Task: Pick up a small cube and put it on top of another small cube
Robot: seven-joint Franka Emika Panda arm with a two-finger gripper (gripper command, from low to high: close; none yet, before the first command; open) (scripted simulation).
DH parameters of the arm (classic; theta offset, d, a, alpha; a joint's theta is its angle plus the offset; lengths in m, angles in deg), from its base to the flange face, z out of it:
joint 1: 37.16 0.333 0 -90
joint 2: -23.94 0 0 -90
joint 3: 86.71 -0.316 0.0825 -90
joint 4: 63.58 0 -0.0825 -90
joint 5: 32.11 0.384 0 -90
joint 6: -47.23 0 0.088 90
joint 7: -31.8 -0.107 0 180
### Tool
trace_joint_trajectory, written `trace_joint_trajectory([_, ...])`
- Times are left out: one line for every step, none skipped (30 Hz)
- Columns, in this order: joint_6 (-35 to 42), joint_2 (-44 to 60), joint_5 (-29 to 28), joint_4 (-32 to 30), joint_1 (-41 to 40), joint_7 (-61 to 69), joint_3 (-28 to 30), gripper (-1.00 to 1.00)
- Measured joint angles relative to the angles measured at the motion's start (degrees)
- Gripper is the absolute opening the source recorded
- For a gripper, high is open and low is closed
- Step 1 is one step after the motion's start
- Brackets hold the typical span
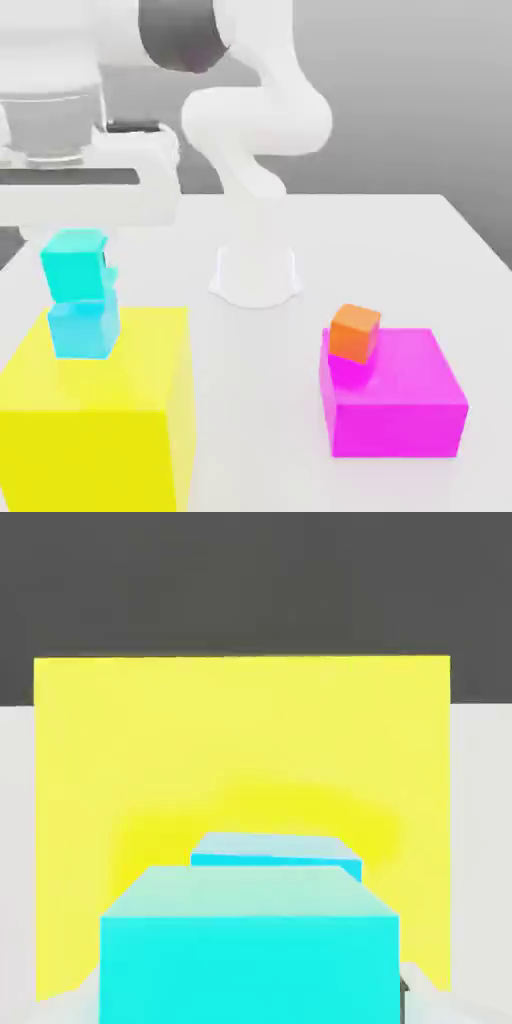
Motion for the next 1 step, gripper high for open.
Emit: trace_joint_trajectory([0.0, 0.0, 0.0, 0.0, 0.0, 0.0, 0.0, 1.0])
